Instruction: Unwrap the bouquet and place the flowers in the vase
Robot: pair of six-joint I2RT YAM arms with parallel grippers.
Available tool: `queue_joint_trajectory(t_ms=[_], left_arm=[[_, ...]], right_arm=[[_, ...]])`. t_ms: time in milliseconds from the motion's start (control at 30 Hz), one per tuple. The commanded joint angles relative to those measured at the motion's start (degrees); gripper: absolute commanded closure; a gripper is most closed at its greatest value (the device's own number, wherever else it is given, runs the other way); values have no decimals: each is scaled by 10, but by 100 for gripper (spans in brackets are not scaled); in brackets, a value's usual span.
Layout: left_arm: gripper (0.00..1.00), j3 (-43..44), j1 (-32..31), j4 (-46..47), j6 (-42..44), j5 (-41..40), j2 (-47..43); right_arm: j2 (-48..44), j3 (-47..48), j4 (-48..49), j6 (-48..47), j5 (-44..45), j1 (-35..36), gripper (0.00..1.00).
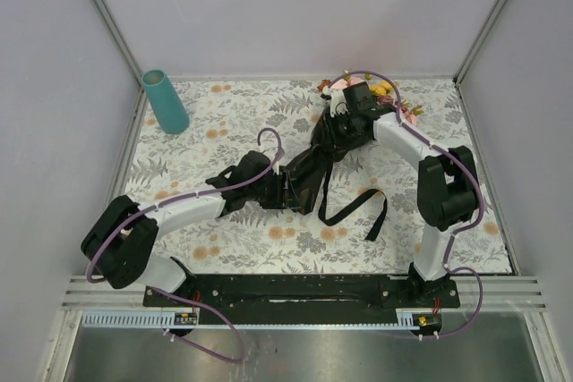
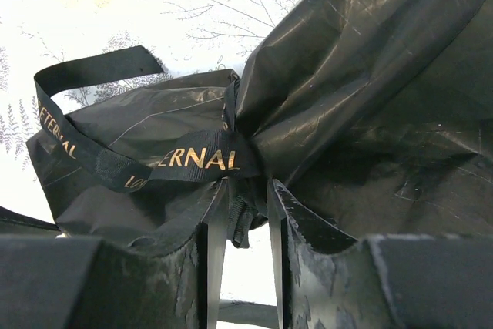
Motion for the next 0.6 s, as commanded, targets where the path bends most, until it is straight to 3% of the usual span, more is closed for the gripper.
queue_joint_trajectory(t_ms=[0,133,333,567], left_arm=[[51,-5,-5,37,12,-24,15],[52,-7,-6,30,15,-45,28],[56,0,-6,-2,20,-116,63],[58,4,-6,-7,12,-138,104]], right_arm=[[0,0,8,-10,-12,-2,66],[-15,-7,14,-6,10,-1,83],[-61,-22,15,24,17,-1,95],[-101,-55,30,52,23,-1,98]])
